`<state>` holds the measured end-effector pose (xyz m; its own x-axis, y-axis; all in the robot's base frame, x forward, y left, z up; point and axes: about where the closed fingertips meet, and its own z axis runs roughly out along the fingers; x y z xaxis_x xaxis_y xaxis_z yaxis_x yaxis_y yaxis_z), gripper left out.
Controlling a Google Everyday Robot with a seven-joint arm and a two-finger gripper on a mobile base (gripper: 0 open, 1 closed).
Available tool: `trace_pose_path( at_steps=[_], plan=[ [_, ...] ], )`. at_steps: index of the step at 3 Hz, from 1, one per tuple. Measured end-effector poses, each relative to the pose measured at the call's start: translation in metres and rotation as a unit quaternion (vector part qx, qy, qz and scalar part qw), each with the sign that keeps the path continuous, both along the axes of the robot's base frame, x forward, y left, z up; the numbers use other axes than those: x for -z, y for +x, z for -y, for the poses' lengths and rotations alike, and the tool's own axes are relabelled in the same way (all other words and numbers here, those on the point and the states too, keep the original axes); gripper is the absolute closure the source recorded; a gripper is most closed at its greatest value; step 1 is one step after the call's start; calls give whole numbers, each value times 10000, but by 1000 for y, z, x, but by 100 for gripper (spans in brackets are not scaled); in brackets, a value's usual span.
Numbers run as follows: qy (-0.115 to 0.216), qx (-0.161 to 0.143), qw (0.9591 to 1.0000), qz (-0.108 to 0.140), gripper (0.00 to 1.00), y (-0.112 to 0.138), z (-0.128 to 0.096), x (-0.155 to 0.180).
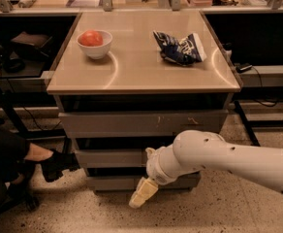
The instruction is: Open middle drawer
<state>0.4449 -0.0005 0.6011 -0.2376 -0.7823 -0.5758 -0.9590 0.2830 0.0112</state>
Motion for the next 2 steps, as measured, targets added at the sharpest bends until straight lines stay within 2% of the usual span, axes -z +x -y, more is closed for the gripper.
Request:
trace_pose_path(
  at_steps=[1, 2],
  plan=[
    [140, 338, 9990, 270, 0, 21, 0, -7],
    [137, 331, 9990, 274, 0, 21, 0, -7]
  ],
)
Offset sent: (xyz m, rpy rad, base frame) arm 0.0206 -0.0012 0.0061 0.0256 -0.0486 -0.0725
